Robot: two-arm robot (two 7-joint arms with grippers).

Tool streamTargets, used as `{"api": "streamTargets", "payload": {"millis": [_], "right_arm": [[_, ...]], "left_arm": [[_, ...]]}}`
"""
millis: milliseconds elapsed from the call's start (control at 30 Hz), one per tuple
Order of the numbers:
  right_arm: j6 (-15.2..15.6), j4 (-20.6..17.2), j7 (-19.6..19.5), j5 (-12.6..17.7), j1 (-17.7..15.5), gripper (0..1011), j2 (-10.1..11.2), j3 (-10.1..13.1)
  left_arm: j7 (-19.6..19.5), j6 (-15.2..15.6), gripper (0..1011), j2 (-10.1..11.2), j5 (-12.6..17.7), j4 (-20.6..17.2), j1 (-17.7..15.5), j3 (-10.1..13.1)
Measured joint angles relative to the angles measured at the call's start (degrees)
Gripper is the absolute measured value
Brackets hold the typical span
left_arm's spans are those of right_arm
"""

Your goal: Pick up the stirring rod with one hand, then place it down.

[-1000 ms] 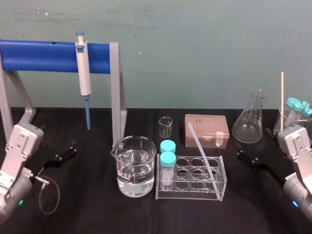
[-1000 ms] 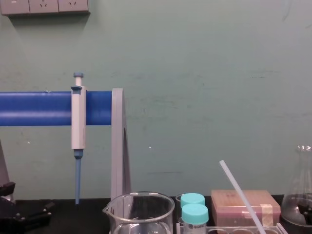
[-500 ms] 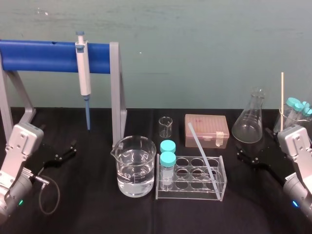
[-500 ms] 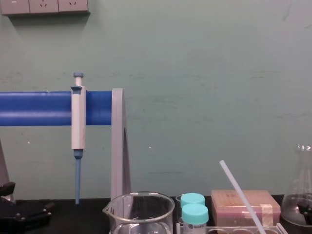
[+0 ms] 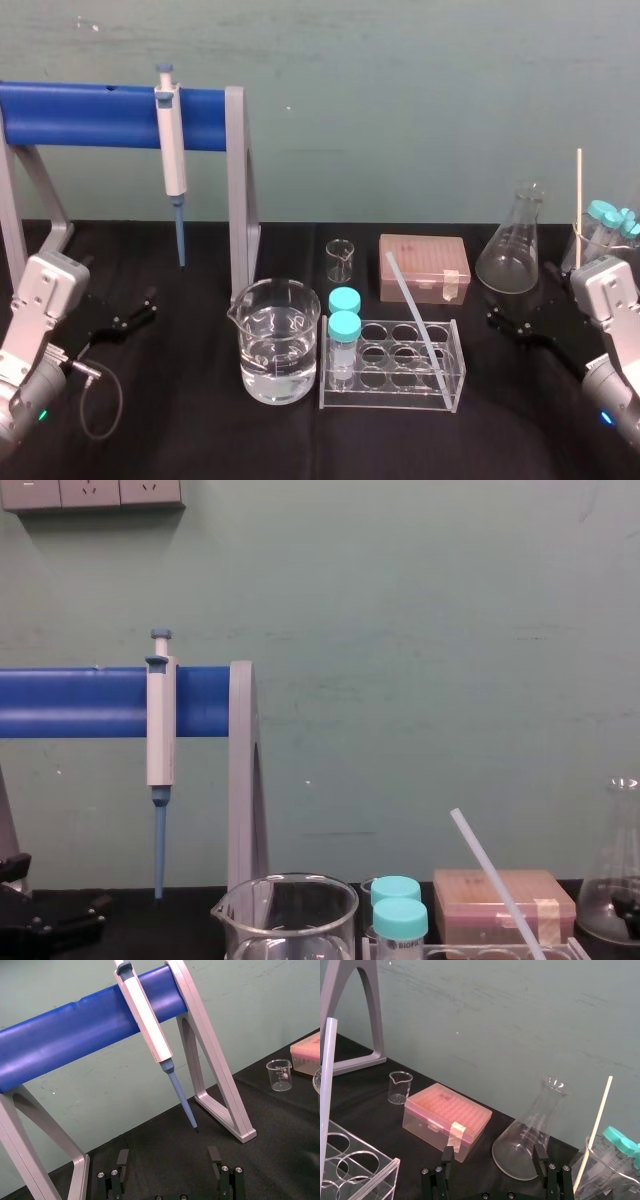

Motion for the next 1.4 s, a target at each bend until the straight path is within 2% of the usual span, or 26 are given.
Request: {"api": "streamTargets", "payload": {"millis": [333,567,867,1100,1400], "right_arm": [[-1.9,-3.2,0.9,0.0,-2.1,1003,0.2,2.8],[-4.1,-6.4,3.7,0.5,-3.4,1003,0.8,3.9],[-5.5,-6.8,12.2,2.7,-1.9,1003,0.2,2.6],[-6.4,-5.1,18.6,3.5,0.9,1003,-1.7,0.8],[-4.7,-2.1,23.7,6.0,3.7,1003,-4.6,0.3]], "left_arm": [[0.0,0.0,1000,0.0,0.0,0.0,0.0,0.0],[0.0,0.0,1000,0.0,0.0,0.0,0.0,0.0],[0.0,0.0,1000,0.0,0.0,0.0,0.0,0.0],[0.0,0.0,1000,0.0,0.0,0.0,0.0,0.0],[0.0,0.0,1000,0.0,0.0,0.0,0.0,0.0]]}}
